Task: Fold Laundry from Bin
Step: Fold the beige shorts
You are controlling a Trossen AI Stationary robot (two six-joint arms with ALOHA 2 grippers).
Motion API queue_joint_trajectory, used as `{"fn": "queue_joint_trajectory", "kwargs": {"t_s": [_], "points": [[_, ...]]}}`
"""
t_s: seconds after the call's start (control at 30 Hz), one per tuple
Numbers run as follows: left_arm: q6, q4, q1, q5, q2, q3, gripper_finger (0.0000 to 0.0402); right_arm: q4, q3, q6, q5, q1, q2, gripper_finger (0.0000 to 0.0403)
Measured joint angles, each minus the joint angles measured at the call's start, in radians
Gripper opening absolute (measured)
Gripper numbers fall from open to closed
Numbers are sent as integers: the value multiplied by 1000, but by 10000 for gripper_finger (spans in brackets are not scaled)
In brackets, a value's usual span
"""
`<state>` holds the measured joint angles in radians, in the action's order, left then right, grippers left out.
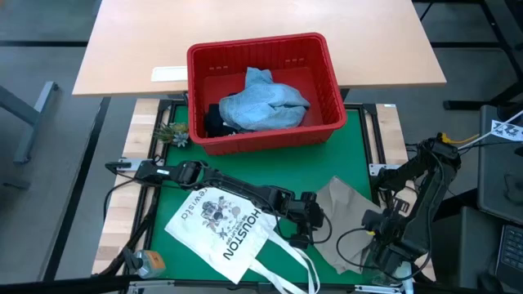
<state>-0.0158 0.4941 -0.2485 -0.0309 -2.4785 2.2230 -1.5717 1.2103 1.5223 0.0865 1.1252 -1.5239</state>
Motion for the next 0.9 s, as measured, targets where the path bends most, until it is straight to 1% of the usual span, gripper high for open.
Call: {"fn": "queue_joint_trajectory", "kwargs": {"t_s": [0.1,0.2,0.23,0.27,0.37,0.53,0.63,0.73,0.9], "points": [[0,4,4,-5,-15,1,112,0,7,30,-117,0,12,134],[1,26,8,-9,-31,2,112,5,6,90,-289,0,10,134],[1,35,8,-9,-33,2,112,17,-1,100,-331,-5,10,134],[1,48,8,-9,-33,2,112,36,-11,102,-347,-20,9,134],[1,88,14,-12,-30,2,112,136,-66,83,-328,-72,7,134],[1,150,20,-15,-30,2,112,300,-171,-21,-313,-144,7,134],[1,186,21,-37,-30,2,112,378,-244,-82,-273,-189,7,134],[5,251,26,-69,-30,2,112,480,-320,-144,-259,-237,7,134],[9,394,41,-75,-29,2,112,649,-413,-266,-255,-330,7,134]]}}
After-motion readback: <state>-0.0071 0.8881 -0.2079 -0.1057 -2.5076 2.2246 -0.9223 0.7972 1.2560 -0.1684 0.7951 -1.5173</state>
